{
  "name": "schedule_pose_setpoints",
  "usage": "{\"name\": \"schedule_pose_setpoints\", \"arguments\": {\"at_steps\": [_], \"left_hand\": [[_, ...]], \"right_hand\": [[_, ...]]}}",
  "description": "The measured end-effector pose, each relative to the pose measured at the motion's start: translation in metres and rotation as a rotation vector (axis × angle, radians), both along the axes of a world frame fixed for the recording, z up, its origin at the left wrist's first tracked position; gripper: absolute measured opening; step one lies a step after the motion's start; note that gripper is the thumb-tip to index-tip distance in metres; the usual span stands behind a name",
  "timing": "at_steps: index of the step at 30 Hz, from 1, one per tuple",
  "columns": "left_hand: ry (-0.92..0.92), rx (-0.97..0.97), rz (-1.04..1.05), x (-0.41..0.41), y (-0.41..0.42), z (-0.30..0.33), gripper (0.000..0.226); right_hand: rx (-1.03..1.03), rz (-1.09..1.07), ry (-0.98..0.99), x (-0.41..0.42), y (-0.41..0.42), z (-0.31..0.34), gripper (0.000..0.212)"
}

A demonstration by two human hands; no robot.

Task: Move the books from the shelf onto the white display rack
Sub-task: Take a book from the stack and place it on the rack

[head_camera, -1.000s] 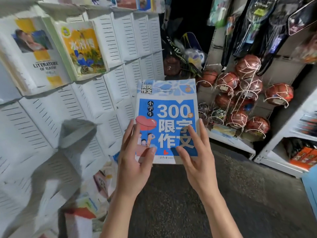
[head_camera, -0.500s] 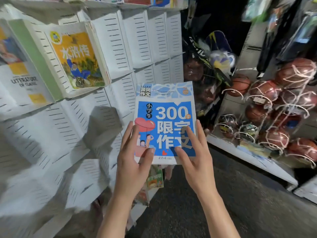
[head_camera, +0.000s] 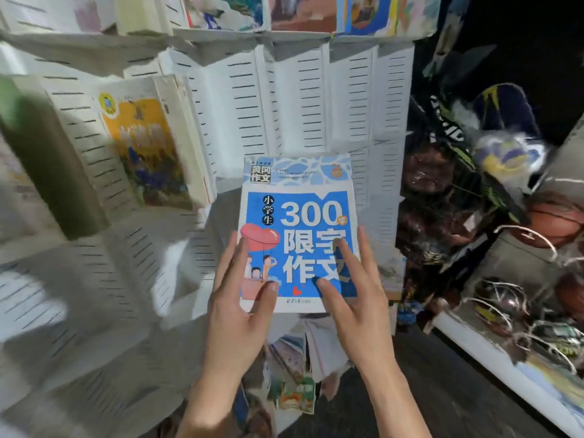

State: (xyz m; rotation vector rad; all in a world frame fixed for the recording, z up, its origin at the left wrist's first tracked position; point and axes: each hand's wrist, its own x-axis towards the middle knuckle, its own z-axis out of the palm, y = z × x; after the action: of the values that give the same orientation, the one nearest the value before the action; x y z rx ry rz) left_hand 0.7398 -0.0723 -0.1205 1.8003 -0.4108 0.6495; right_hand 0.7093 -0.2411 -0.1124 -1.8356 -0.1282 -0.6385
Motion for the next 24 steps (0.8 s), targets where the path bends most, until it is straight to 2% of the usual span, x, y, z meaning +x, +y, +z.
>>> {"name": "schedule_pose_setpoints", "arguments": {"at_steps": [12,18,21,24], "left_hand": [[-0.056,-0.078,0.064,0.138,-0.012,0.030,0.067],[-0.080,-0.017,0.056,0.198,-0.006,0.050,0.074],[-0.120,0.003,0.122,0.217,-0.009,0.055,0.076],[-0.085,-0.062,0.177,0.236,-0.013,0.060,0.074]], "right_hand": [[-0.008,0.054,-0.176,0.152,-0.012,0.028,0.056],[0.018,0.088,-0.265,0.214,-0.008,0.043,0.054],[0.007,0.114,-0.311,0.240,-0.009,0.048,0.056],[-0.018,0.139,-0.361,0.266,-0.007,0.052,0.057]]}}
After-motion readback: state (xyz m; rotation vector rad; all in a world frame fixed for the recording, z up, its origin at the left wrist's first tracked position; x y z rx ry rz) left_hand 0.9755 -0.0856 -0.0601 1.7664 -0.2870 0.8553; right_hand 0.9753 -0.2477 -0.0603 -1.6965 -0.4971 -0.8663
